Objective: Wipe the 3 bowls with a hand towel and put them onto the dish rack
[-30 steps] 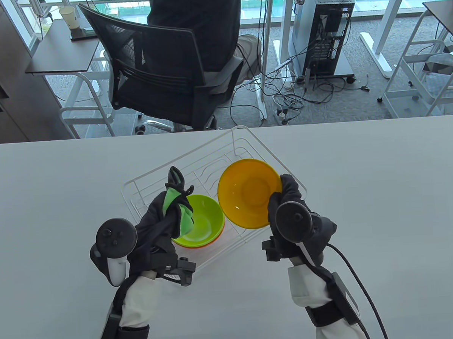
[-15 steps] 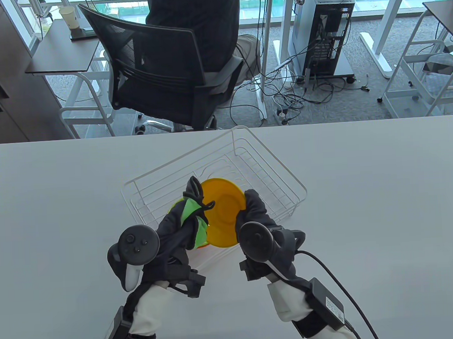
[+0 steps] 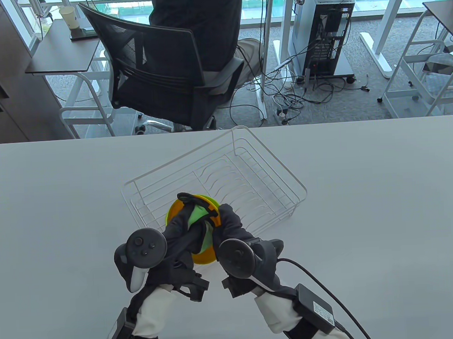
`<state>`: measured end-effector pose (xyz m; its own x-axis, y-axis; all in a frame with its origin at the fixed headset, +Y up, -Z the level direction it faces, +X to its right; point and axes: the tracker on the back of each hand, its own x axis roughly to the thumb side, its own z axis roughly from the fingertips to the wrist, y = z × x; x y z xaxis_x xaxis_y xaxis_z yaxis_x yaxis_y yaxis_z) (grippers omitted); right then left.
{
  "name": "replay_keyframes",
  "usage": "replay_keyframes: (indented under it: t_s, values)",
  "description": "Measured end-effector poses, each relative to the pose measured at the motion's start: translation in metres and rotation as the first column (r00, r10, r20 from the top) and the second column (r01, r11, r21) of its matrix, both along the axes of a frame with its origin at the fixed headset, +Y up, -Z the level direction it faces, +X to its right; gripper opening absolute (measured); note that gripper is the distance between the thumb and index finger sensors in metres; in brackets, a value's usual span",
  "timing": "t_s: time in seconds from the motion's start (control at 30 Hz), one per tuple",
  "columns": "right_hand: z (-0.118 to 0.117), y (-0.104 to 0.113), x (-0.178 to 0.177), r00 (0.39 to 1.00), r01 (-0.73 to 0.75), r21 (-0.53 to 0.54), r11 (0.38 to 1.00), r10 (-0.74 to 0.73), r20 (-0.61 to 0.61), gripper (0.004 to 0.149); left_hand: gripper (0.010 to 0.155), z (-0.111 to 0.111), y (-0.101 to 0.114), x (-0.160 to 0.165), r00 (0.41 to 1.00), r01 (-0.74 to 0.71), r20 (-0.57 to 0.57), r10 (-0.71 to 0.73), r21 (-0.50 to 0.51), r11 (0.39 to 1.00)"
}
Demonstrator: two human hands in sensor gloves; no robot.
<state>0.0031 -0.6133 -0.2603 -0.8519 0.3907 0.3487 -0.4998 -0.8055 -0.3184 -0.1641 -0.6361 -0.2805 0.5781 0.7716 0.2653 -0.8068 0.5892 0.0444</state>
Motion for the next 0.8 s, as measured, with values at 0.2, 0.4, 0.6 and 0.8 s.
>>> replay_keyframes:
  t_s: [0.2, 0.4, 0.6, 0.8]
  values:
    - [-0.004, 0.006, 0.011, 0.999, 0.037, 0.029, 0.999, -0.037, 0.011, 0.056, 0.056, 0.004, 0.002, 0.015, 0.986, 0.078, 0.144, -0.085, 0.058, 0.995]
    - [-0.006, 0.013, 0.019, 0.999, 0.036, 0.067, 0.997, -0.038, 0.026, 0.056, 0.055, 0.008, 0.007, 0.023, 0.950, 0.259, 0.152, -0.272, 0.102, 0.961]
    - [-0.002, 0.012, 0.013, 1.000, 0.018, 0.073, 0.997, -0.019, 0.013, 0.056, 0.055, 0.009, 0.008, 0.020, 0.865, 0.494, -0.003, -0.501, 0.177, 0.851]
    - [0.002, 0.005, 0.002, 1.000, 0.022, 0.018, 1.000, -0.021, -0.023, 0.057, 0.054, 0.007, 0.007, 0.011, 0.817, 0.576, -0.159, -0.554, 0.175, 0.799]
